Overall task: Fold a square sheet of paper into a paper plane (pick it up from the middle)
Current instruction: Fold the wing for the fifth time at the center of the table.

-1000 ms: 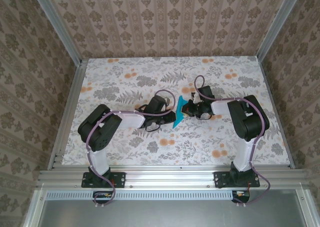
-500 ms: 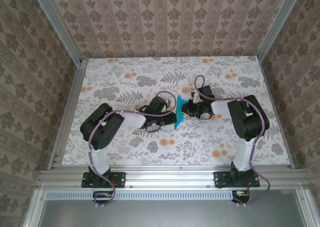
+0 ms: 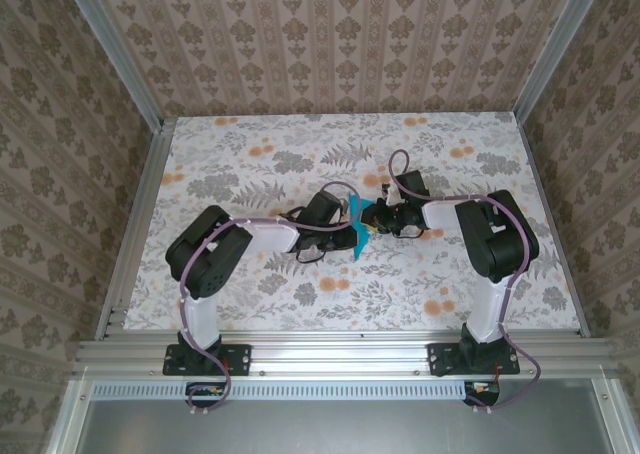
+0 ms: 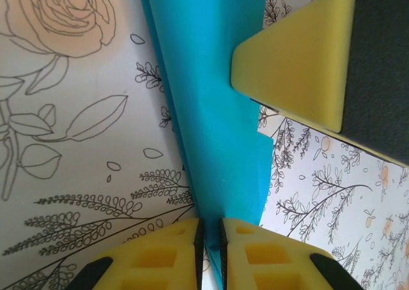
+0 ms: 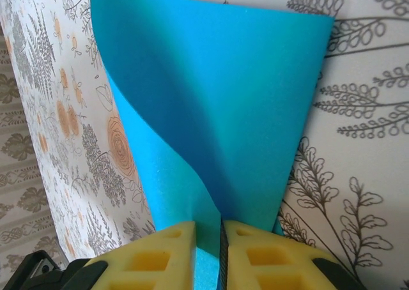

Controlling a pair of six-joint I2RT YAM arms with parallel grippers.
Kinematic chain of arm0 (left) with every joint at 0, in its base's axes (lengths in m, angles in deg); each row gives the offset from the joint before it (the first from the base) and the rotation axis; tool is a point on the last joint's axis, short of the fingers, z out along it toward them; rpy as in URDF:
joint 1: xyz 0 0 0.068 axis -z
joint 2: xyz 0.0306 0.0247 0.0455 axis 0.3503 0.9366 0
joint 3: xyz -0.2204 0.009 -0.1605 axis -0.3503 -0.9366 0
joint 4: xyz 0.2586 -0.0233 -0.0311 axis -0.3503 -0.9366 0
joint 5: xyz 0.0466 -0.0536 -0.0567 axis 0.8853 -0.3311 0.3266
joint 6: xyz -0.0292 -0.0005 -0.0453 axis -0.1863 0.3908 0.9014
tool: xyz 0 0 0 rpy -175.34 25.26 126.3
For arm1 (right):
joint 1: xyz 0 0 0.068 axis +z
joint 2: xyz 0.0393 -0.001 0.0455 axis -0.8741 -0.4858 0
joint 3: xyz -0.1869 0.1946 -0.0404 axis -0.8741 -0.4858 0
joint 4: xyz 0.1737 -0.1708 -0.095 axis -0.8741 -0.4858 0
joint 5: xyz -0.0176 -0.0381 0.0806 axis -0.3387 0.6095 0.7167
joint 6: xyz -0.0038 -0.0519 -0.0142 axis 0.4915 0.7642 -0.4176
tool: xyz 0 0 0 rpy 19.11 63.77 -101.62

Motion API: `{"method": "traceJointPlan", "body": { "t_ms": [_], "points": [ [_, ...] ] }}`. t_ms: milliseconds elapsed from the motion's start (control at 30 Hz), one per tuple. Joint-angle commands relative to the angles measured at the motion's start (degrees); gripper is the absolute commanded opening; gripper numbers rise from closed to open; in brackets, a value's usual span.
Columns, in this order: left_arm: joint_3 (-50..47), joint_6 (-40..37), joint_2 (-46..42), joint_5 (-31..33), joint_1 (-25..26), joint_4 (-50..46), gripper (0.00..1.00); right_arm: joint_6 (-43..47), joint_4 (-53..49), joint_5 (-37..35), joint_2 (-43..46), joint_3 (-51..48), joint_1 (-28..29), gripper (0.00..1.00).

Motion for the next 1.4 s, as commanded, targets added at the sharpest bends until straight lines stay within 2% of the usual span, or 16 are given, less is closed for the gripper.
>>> {"method": "traceJointPlan", "body": {
  "t_ms": [0,133,433,900,1367],
  "points": [
    [1.92,-2.92,1.38,2.39,0.71,-4.77,0.18,0.21,-3.65,-5.12,-3.67,-1.92,-0.17,0.16],
    [2.01,-3.18,1.0,2.83,0.71,-5.0,0.18,-0.04,-3.51,-6.2,-3.32,-2.43,-0.4,0.11],
    [3.07,-3.63,0.85,2.89,0.94,-5.89,0.2,-1.78,-3.06,-6.99,-3.59,-2.91,-0.95,0.09],
    [10.39,-10.26,3.79,9.76,3.57,-21.61,0.2,-2.69,-2.71,-8.09,-3.33,-3.59,-1.03,0.05],
    [13.1,-12.77,5.74,10.62,4.04,-26.15,0.19,-3.21,0.32,-6.46,-1.6,-4.98,-1.18,0.05]
  ]
}}
